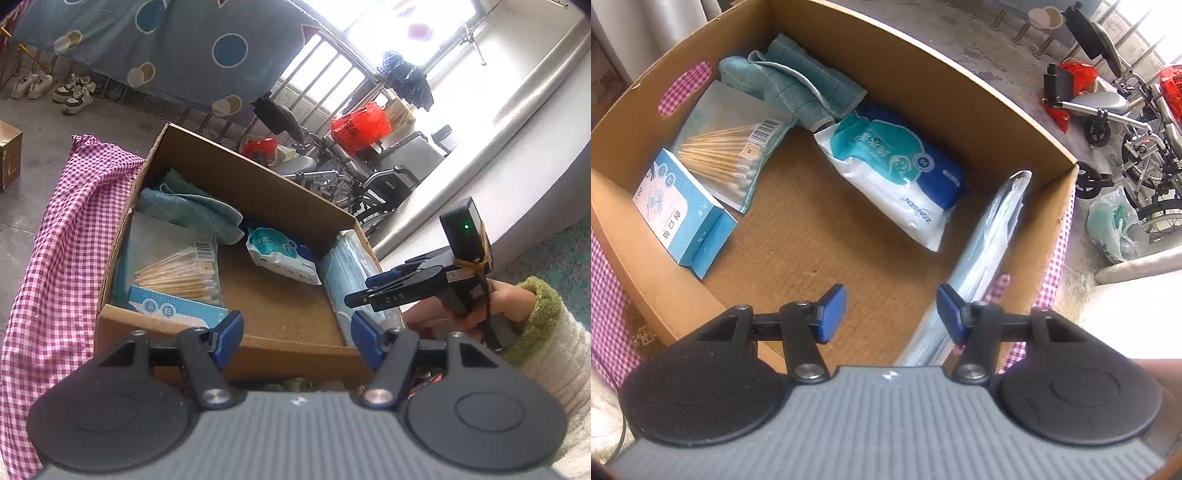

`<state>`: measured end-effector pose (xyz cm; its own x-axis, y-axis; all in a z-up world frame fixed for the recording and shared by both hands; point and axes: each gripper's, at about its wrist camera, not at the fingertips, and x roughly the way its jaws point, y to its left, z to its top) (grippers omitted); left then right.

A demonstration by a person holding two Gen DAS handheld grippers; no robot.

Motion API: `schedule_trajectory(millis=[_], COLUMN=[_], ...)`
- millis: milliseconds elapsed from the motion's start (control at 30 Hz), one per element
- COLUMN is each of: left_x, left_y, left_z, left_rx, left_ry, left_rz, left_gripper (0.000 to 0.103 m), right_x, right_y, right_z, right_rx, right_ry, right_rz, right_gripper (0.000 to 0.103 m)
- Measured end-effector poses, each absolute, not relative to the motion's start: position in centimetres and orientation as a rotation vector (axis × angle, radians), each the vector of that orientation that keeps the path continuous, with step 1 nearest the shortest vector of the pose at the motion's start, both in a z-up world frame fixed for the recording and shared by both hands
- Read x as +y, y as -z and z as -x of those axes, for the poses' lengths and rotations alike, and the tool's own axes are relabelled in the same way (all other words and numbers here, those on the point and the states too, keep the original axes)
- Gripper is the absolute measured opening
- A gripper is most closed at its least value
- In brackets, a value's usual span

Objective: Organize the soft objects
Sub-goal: 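Lower the mask bag into the box beside the wipes and release, then push the mask bag upright against the box wall with the right gripper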

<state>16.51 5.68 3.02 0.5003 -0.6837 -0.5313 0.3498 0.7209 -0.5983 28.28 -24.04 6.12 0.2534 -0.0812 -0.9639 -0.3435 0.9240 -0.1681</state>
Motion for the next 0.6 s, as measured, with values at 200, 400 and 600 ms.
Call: schedule_trajectory(millis=[200, 400, 600], left_x=[5.7, 6.0, 6.0], left_y=[-2.4, -2.2, -2.3], left_z=[-16.6, -16.4, -16.5], left_rx=[0.844, 0.851, 0.852], left_ry=[0.656, 0.64, 0.633], left_rz=[0.461, 0.459, 0.454], left_gripper=[0.065, 0.065, 0.066], right_x=[-26.7, -26.8, -27.2], right_y=[-5.1, -4.1, -4.9], right_z=[-26.7, -26.4, -25.6], right_rx=[1.117, 0.964, 0.852], right_ry=[-0.099, -0.057, 0.03], right_rz=[0.425, 0.461, 0.543], right_gripper=[0.053, 0.053, 0.055])
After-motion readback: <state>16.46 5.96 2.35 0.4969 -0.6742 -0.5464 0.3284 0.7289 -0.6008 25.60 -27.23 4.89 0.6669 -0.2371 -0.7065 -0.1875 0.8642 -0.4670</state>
